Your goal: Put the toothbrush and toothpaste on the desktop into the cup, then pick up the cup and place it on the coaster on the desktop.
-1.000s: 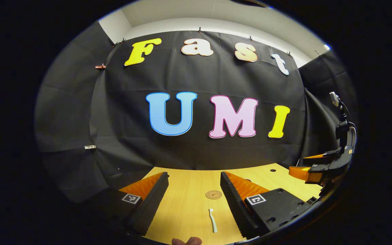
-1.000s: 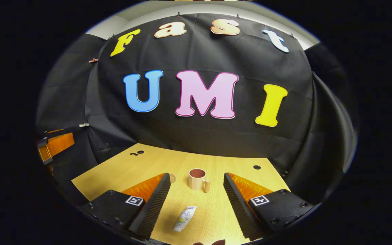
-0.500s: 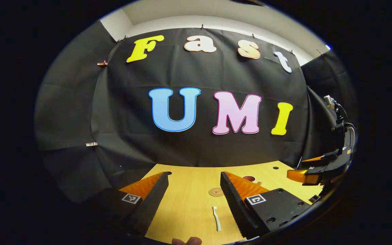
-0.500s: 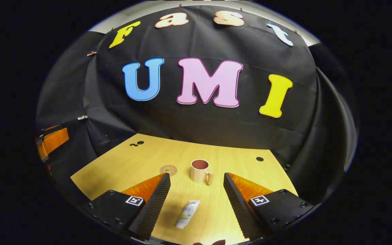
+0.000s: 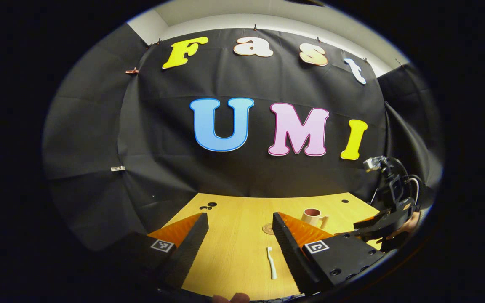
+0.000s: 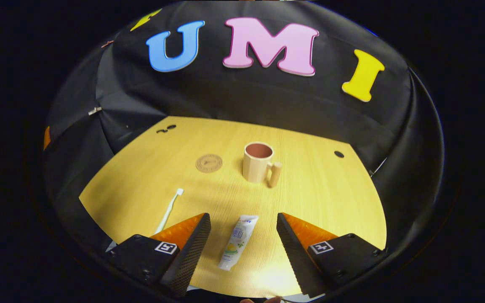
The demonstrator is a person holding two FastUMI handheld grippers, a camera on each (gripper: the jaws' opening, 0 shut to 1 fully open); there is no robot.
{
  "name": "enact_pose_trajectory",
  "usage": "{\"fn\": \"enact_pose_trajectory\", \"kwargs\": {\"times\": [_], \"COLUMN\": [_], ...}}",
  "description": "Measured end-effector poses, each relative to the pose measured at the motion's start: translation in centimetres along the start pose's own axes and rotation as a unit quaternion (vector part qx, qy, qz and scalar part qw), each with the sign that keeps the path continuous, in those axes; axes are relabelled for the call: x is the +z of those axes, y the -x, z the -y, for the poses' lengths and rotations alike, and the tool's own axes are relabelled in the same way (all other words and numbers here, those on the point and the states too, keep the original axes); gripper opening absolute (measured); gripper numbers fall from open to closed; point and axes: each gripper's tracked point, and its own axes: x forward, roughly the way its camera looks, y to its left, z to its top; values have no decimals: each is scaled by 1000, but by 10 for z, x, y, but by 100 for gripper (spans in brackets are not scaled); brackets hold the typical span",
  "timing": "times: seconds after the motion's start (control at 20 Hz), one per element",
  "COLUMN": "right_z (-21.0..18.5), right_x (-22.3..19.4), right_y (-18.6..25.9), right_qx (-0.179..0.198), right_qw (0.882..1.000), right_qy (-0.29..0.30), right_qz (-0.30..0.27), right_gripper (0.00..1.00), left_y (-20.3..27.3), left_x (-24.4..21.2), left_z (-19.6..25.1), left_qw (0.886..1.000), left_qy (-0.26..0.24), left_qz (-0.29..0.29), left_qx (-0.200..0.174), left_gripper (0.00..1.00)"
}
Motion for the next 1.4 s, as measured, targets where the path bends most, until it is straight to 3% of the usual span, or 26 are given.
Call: {"fn": "enact_pose_trajectory", "kwargs": {"times": [0.45, 0.75, 1.0, 1.1, 1.15, 1.2, 1.3, 1.4], "right_z": [-1, 1, -1, 1, 6, 10, 10, 9], "right_x": [-57, -82, -86, -91, -92, -94, -96, -94], "right_y": [-77, -101, -103, -103, -103, -103, -103, -102], "right_qx": [-28, -54, -64, -73, -81, -85, -74, -53], "right_qw": [993, 981, 976, 973, 971, 970, 971, 974], "right_qy": [22, 62, 61, 57, 65, 74, 73, 47], "right_qz": [-114, -174, -199, -213, -214, -216, -217, -213], "right_gripper": [98, 94, 72, 53, 49, 34, 23, 19], "left_y": [9, 14, 16, 15, 15, 15, 16, 15], "left_x": [-36, -47, -45, -45, -47, -47, -48, -47], "left_z": [-23, -45, -53, -53, -54, -54, -54, -54], "left_qw": [999, 996, 995, 995, 995, 995, 995, 995], "left_qy": [11, 22, -9, -5, -4, -4, -3, -4], "left_qz": [-33, -43, -31, -30, -30, -31, -32, -29], "left_qx": [40, 80, 92, 94, 96, 97, 98, 98], "left_gripper": [96, 97, 97, 96, 97, 97, 97, 97]}}
